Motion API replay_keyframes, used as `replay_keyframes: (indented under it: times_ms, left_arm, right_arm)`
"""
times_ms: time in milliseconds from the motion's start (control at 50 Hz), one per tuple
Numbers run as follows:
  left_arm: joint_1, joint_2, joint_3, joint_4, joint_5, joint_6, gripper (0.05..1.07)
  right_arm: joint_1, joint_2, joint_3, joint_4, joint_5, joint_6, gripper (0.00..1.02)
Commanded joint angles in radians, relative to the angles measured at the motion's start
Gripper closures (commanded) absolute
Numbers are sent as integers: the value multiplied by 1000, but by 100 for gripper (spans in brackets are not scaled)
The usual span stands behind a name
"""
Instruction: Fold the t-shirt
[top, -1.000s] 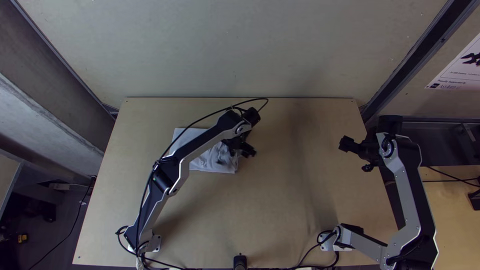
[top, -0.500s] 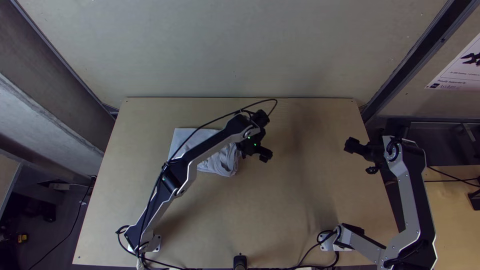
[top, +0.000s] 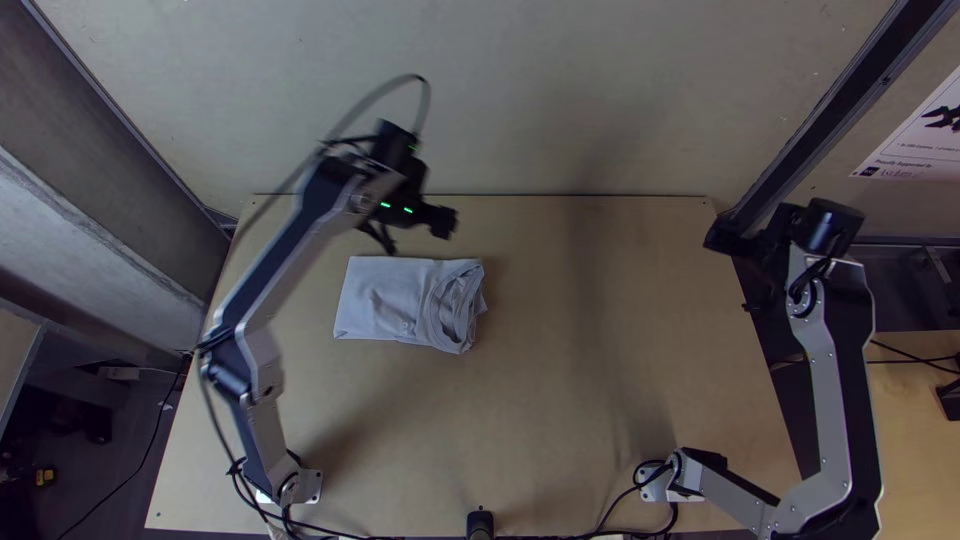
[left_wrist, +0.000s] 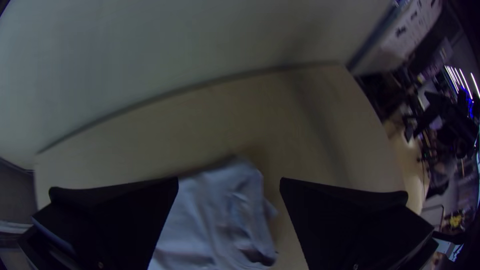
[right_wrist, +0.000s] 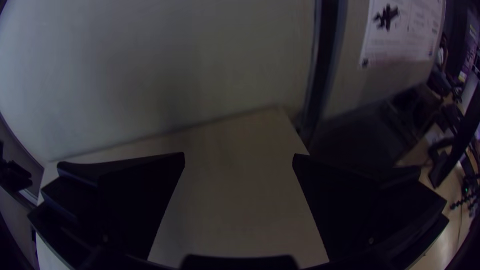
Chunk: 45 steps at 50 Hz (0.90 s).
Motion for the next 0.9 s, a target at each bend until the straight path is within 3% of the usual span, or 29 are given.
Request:
replay_keyframes:
  times_ms: [0,160,240,480,880]
  left_arm:
    - [74,-157,-54,18,-64,52,10]
    - [213,-349,-154,76,-116,119,10]
    - [276,-470,-267,167,-116,157,10]
    - [409,-827,-692,447,-116,325,10]
    - [477,-1387,-1323,865,-101,375,10]
  right_arm:
    - [38,-48,64,63,-6,-25,3]
    - [92,-91,113,120,-5,-61,3]
    - [111,-123,108,152,-5,-94,3]
    - [112,-286,-22,332,-5,-99,3]
    - [138,-678,-416,548,-6,-153,3]
